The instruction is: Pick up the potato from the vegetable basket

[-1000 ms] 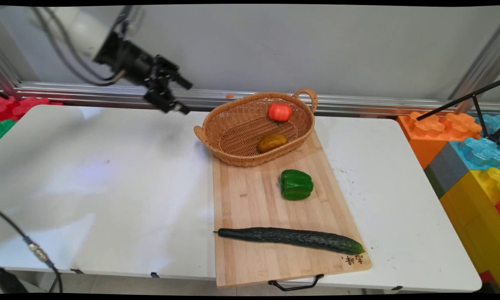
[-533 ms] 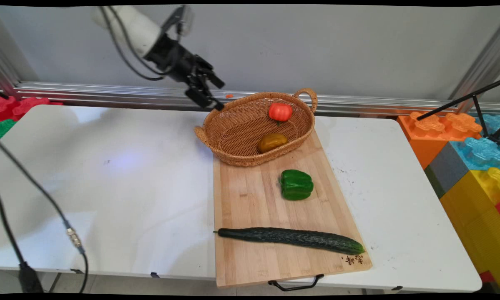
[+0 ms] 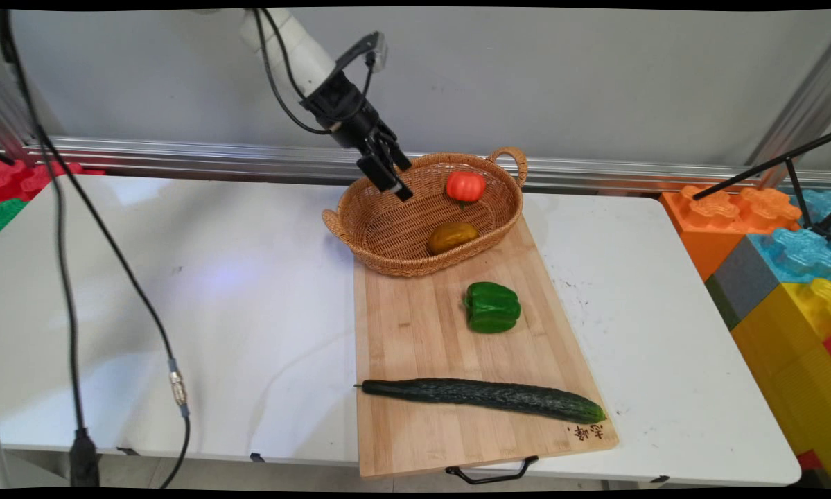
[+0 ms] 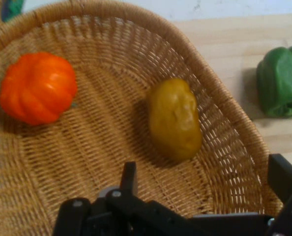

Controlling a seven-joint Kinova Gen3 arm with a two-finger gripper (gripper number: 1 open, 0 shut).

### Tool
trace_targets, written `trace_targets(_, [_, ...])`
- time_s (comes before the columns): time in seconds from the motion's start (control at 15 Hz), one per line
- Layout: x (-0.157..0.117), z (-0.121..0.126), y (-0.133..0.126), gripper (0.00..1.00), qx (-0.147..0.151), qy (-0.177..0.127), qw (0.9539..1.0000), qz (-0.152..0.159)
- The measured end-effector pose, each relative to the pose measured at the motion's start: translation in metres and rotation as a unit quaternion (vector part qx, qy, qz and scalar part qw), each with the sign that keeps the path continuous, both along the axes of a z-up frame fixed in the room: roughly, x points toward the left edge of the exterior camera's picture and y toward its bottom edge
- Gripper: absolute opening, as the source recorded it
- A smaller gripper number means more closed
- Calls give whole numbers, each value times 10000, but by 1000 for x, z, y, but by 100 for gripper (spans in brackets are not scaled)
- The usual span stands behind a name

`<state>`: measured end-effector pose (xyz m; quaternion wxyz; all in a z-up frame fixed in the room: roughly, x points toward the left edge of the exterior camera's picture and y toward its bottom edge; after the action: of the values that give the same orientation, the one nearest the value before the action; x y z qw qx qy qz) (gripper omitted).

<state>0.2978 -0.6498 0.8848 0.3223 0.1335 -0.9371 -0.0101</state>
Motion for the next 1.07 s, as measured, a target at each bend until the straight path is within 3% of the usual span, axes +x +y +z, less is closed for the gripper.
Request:
trace_targets(0.27, [-10,-18,-18,100,278,-113,9995,105])
trace_targets(0.73, [-33,-54,-40,100,763,-47,9966,320])
trace_targets(1.07, [-45,-79,-49,100,931,-47,9950,348])
